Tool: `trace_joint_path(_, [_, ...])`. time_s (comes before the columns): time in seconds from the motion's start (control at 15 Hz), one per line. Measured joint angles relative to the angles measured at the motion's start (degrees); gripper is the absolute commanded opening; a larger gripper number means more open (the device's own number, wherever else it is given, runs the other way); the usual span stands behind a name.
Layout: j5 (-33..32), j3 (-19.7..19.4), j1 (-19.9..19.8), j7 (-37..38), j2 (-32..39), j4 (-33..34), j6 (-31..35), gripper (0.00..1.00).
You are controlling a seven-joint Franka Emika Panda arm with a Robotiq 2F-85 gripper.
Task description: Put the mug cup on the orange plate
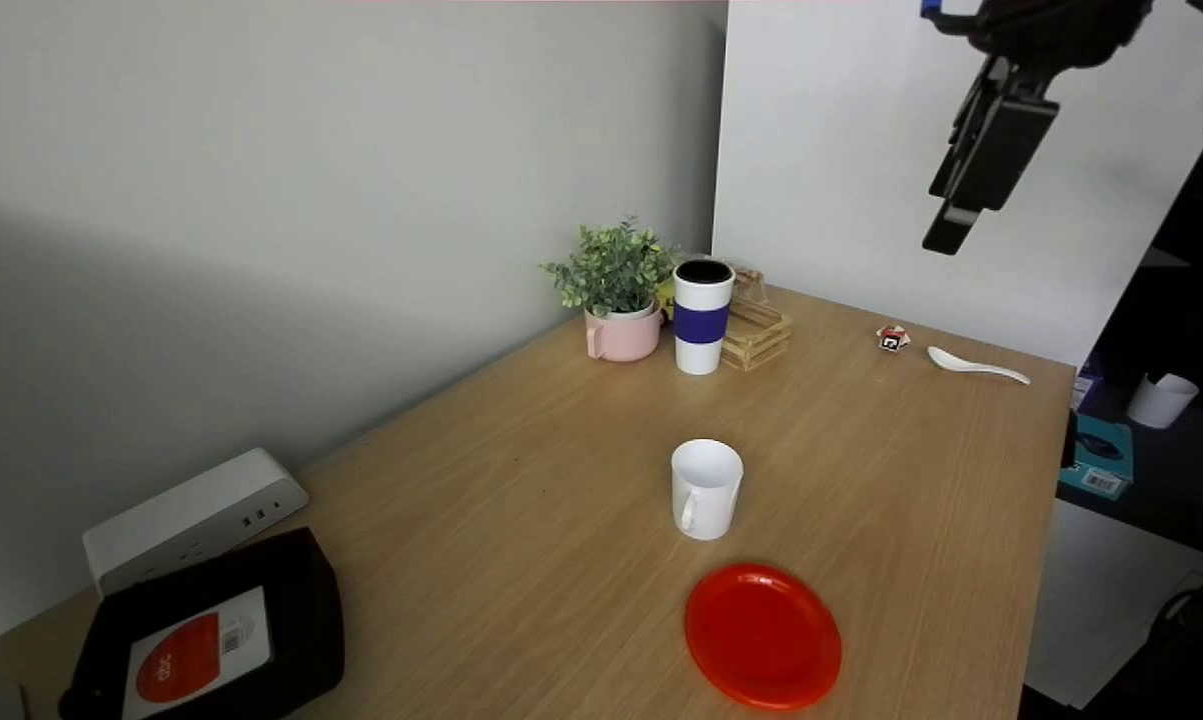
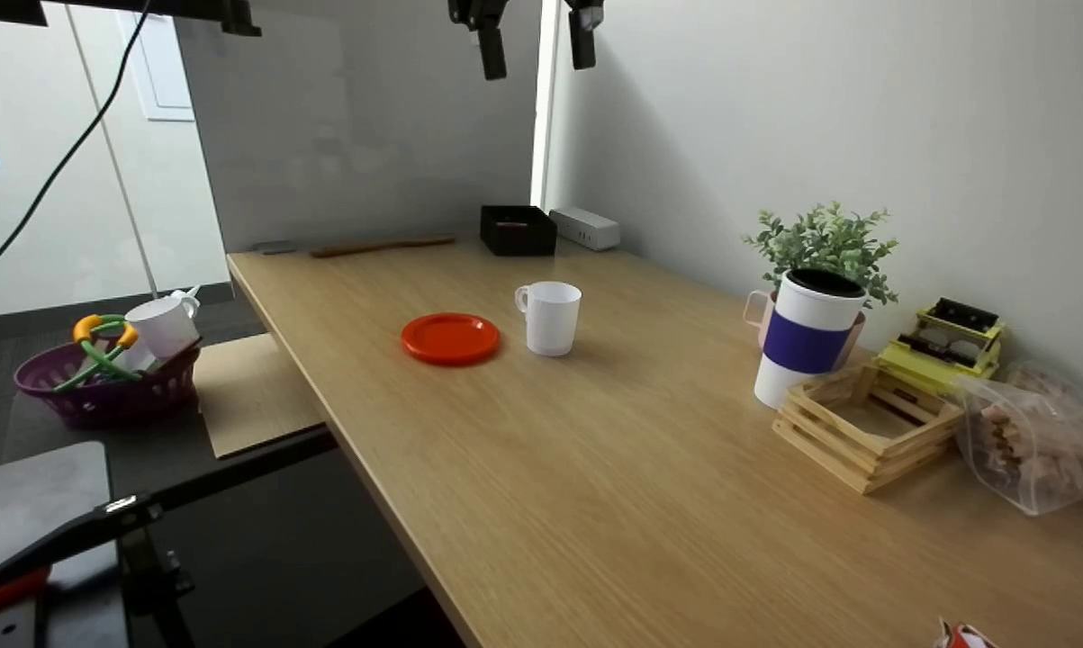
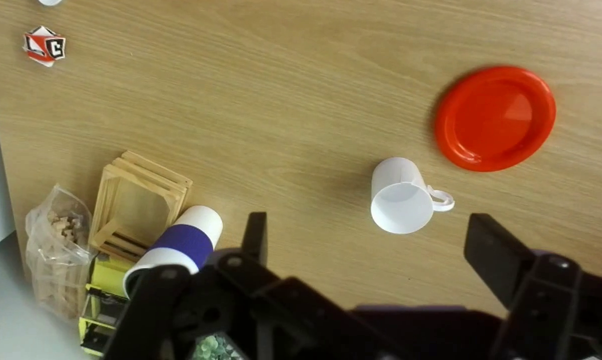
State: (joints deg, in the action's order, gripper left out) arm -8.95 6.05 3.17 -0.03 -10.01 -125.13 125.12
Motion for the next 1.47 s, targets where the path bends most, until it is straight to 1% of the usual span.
trace_joint_path(0.27, [5.0, -0.7, 0.0, -4.3, 8.0, 10.7, -5.9, 1.00])
trace_joint_path(0.4, [5.5, -0.9, 0.0, -4.5, 10.7, 13.9, -7.4, 1.00])
trace_joint_path(0.93, [5.5, -1.2, 0.0, -4.9, 12.1, 15.1, -7.9, 1.00])
trace_joint_path(1.13, [7.7, -2.3, -0.2, -8.6, 14.3, 16.5, -7.8, 1.00])
trace_joint_path(1.47, [12.7, -2.9, -1.2, -16.6, 21.8, 21.6, -7.8, 1.00])
